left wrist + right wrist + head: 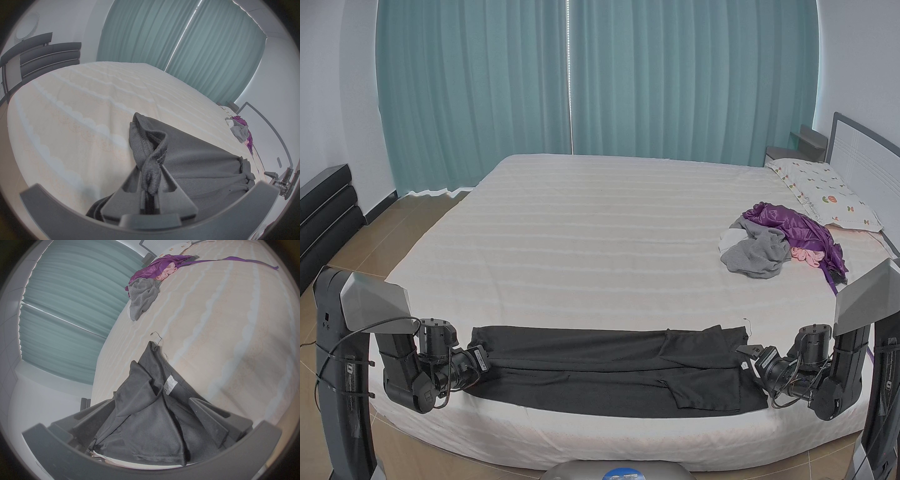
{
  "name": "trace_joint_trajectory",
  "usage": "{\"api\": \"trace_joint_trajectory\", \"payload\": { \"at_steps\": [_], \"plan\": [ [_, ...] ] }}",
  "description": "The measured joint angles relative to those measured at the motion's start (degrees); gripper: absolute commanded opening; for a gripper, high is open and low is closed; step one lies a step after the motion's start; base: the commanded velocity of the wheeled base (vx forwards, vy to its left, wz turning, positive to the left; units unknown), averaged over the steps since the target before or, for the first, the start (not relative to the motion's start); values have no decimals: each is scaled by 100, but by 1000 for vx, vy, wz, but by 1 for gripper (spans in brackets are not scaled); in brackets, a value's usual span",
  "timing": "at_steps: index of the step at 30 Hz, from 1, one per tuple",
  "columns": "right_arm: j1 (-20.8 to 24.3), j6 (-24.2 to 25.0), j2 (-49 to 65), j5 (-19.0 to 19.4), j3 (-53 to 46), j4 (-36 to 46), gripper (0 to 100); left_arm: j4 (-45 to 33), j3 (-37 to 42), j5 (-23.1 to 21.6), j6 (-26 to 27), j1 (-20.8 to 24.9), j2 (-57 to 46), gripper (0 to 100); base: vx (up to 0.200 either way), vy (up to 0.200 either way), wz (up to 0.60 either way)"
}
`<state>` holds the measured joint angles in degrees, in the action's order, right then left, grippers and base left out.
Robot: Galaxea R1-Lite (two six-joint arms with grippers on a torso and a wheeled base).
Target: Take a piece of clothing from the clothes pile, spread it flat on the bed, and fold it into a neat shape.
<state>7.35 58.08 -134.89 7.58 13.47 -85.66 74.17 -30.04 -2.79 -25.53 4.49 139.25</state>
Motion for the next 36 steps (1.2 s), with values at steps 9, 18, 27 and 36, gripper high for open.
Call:
{"api": "trace_joint_trajectory", "payload": {
  "at_steps": [9,18,27,36],
  "plan": [
    [6,-7,-6,-1,4,-1,100,6,-166,17,-204,80,-11,0,0,-89,0],
    [9,-7,-9,-4,2,-1,100,6,-99,28,-312,245,-166,0,0,-200,0],
    [9,-7,-9,-4,-2,-1,100,-2,83,219,-549,444,-607,0,0,-200,0],
    [35,-18,-23,-4,2,-1,100,-29,267,435,-580,828,-1108,0,0,-200,0]
  ]
}}
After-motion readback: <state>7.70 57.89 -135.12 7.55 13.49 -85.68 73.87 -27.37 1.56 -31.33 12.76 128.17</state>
